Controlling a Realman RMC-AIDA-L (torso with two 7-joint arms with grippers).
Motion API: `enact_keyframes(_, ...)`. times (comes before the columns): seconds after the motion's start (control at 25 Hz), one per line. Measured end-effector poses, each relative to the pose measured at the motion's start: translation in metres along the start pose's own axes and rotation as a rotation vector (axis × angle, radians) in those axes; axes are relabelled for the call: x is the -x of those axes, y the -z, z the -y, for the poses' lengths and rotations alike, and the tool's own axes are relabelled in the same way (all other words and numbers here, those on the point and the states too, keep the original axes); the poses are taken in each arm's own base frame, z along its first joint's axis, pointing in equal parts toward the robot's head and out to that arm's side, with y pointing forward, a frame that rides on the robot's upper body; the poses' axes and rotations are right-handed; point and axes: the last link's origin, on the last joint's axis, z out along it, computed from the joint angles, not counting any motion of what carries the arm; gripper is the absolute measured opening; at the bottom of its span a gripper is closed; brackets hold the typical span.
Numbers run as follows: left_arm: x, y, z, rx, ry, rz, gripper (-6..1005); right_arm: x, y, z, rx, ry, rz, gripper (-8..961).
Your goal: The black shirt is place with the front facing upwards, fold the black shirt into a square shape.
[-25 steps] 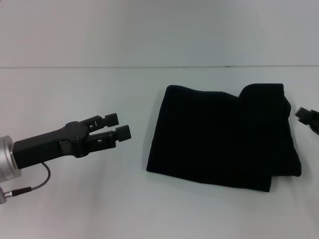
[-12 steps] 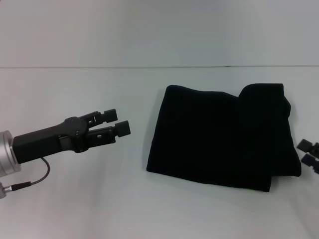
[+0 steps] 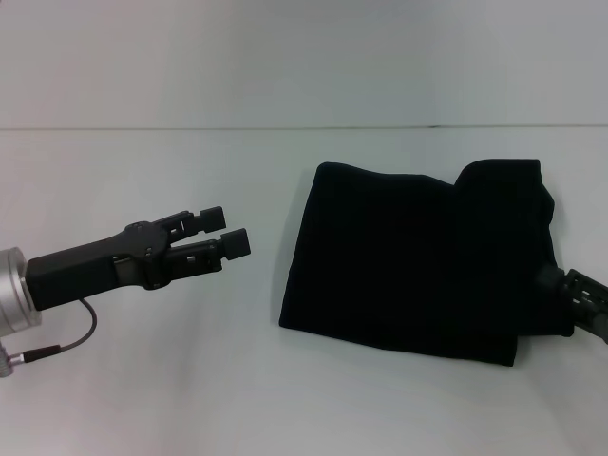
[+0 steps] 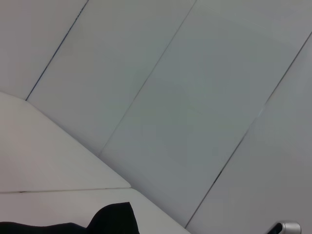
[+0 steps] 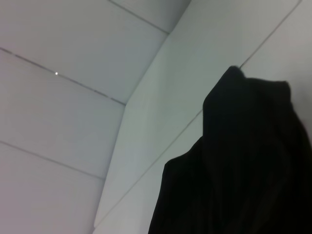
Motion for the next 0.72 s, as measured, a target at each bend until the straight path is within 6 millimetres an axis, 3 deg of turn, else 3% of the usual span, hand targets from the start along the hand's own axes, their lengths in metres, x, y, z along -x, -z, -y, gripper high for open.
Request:
enact_keyframes(0.2,0.0002,-0.0001,-0.0001,0.001,0.002,0.000,949,0.0003,-0.0008,-0.0011,0.002,0.009,-0.027,842)
enact_keyframes(0.44,-0.0005,0.0003,0.0001,0.000,0.010,0.000,949,-0.0009,0.0011,-0.0014,0.007,0.017,-0.028,699)
enact_keyframes(0.64,-0.0007,0.0005,0.0002,-0.001,0.009,0.001,950,-0.0046,0.0007,-0.0031,0.022,0.052,-0.032,462)
enact_keyframes(0.72,-0.0008,0.0007,0.0003,-0.001,0.009,0.001,949,-0.0057,0.0003,-0.0037,0.028,0.068,-0.034,290)
